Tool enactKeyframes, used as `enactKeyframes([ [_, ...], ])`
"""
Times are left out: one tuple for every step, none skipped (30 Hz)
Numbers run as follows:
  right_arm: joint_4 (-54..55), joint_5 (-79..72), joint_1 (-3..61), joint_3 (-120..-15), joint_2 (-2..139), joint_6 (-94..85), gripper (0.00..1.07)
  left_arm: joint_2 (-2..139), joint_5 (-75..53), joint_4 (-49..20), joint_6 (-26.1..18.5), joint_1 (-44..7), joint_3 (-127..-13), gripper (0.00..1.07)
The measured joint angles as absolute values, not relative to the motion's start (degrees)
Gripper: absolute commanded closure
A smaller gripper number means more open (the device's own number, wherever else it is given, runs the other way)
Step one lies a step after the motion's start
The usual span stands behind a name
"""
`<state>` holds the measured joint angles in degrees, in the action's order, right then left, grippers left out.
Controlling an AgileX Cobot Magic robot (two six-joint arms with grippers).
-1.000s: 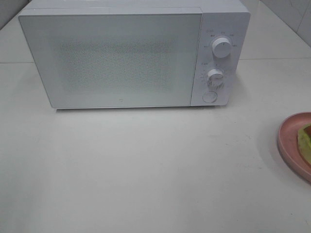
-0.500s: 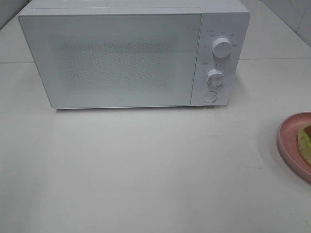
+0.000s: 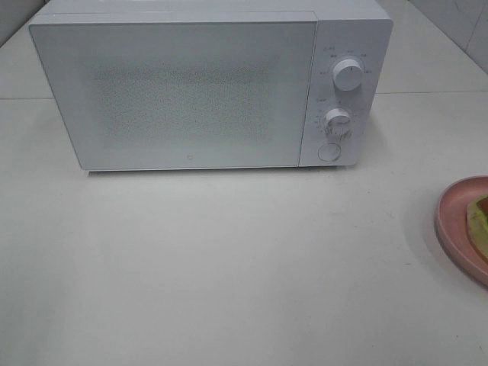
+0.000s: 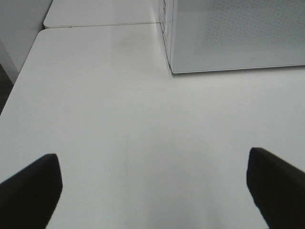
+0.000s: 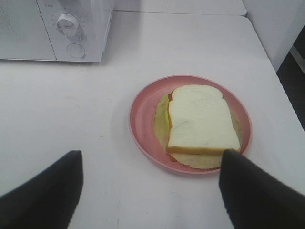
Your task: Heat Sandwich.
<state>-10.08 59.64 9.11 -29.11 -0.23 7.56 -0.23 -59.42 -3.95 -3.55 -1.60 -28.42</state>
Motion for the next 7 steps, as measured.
enactKeyframes([
  [-10.1, 59.6, 9.1, -29.1, -0.2, 7.6, 0.31, -0.2, -59.4, -4.0, -3.6, -1.6, -28.4, 0.05],
  [-10.1, 59.6, 9.1, -29.1, -0.2, 7.6, 0.31, -0.2, -59.4, -4.0, -3.6, -1.6, -28.4, 0.05],
  [-10.1, 59.6, 9.1, -29.1, -0.2, 7.6, 0.31, -0.2, -59.4, -4.0, -3.6, -1.6, -28.4, 0.05],
  [-10.1, 59.6, 9.1, -29.1, -0.2, 7.6, 0.31, -0.2, -59.4, -4.0, -3.6, -1.6, -28.4, 0.05],
  [-10.1, 59.6, 9.1, -29.1, -0.2, 7.6, 0.31, -0.2, -59.4, -4.0, -3.6, -1.6, -28.4, 0.05],
  [-10.1, 59.6, 9.1, -29.1, -0.2, 7.6, 0.31, -0.2, -59.4, -4.0, -3.6, -1.6, -28.4, 0.05],
  [-10.1, 59.6, 9.1, -29.1, -0.2, 7.6, 0.31, -0.2, -59.4, -4.0, -3.6, -1.6, -28.4, 0.05],
])
